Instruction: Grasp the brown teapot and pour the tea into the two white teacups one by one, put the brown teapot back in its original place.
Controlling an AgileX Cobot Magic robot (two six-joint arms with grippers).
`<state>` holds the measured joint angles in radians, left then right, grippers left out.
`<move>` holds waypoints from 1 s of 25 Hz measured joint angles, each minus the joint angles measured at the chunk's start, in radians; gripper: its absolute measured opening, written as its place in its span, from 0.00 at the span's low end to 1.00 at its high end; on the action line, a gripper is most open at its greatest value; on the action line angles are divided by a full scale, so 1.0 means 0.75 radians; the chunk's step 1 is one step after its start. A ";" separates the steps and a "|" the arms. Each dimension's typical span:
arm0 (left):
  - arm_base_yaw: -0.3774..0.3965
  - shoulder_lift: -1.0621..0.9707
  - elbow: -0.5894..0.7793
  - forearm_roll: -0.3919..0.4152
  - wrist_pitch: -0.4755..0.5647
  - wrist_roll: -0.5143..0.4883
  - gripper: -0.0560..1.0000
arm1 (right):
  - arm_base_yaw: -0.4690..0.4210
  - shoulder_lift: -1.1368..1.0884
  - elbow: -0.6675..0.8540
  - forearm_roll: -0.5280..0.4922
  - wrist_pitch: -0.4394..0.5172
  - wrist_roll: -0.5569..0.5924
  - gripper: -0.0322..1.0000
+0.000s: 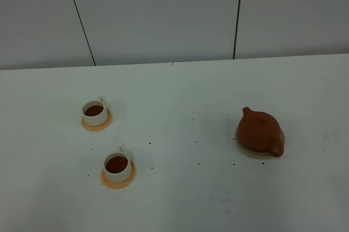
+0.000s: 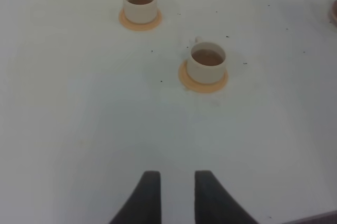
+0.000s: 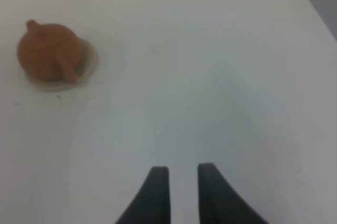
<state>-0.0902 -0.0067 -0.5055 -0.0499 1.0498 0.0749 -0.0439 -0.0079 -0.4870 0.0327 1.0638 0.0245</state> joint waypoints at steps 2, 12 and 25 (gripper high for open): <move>0.000 0.000 0.000 0.000 0.000 -0.001 0.27 | -0.026 0.000 0.001 0.015 0.001 -0.014 0.16; 0.000 0.000 0.000 0.000 0.000 -0.001 0.27 | -0.038 0.000 0.001 0.062 0.001 -0.033 0.17; 0.000 0.000 0.000 0.000 0.000 0.000 0.27 | -0.038 0.000 0.001 0.200 0.001 -0.033 0.19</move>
<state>-0.0902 -0.0067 -0.5055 -0.0499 1.0498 0.0748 -0.0722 -0.0079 -0.4859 0.1825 1.0648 0.0000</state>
